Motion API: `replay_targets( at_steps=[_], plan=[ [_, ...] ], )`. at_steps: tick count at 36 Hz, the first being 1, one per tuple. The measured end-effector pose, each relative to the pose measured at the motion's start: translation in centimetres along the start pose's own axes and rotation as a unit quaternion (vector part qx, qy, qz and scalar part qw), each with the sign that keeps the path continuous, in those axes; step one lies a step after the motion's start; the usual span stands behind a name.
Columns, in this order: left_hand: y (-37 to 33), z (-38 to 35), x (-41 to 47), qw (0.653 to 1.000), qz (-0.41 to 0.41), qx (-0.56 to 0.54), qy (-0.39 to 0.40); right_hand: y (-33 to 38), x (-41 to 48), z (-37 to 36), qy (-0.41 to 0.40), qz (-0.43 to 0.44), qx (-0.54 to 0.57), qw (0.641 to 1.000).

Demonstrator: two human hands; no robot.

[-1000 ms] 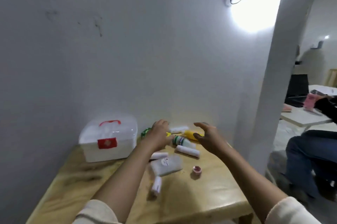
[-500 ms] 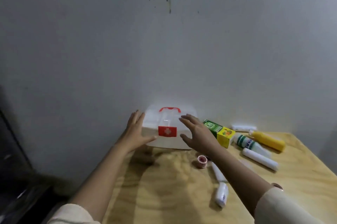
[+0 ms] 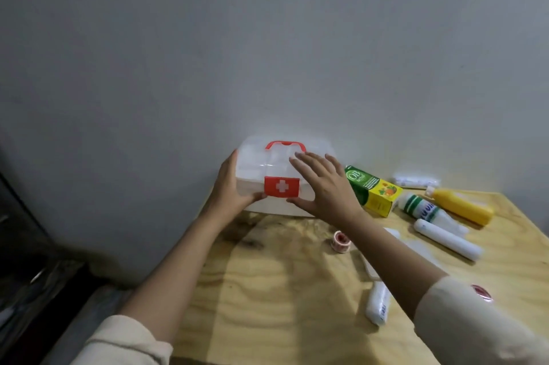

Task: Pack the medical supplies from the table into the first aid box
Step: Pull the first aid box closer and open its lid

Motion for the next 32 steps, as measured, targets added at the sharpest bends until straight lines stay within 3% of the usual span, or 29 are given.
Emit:
replay_targets(
  at_steps=[9,18,24,32],
  plan=[
    [0.1,-0.2,-1.0,1.000,0.009,0.016,-0.003,-1.0,-0.3,1.0,-0.014,0.026,0.079,0.996],
    [0.3,-0.5,-1.1,1.000,0.000,0.006,0.007,-1.8,0.6,1.2,-0.050,-0.140,0.138,0.979],
    [0.5,-1.2,-0.9,1.000,0.000,-0.013,0.011,-2.7,-0.1,1.1,-0.016,-0.314,0.301,0.900],
    [-0.5,-2.1,-0.6,0.996,0.033,-0.086,0.005,-2.5,-0.7,1.0,-0.026,-0.339,0.330,0.881]
  ],
)
Point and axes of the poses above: each hand's wrist, its own x-axis towards the middle knuckle, its own z-axis out of the back of the hand, y = z × x, the point moved 3 cm from there along x, towards the middle knuckle, and after that the axes turned 1 degree about -z, right-handed, at the moved point
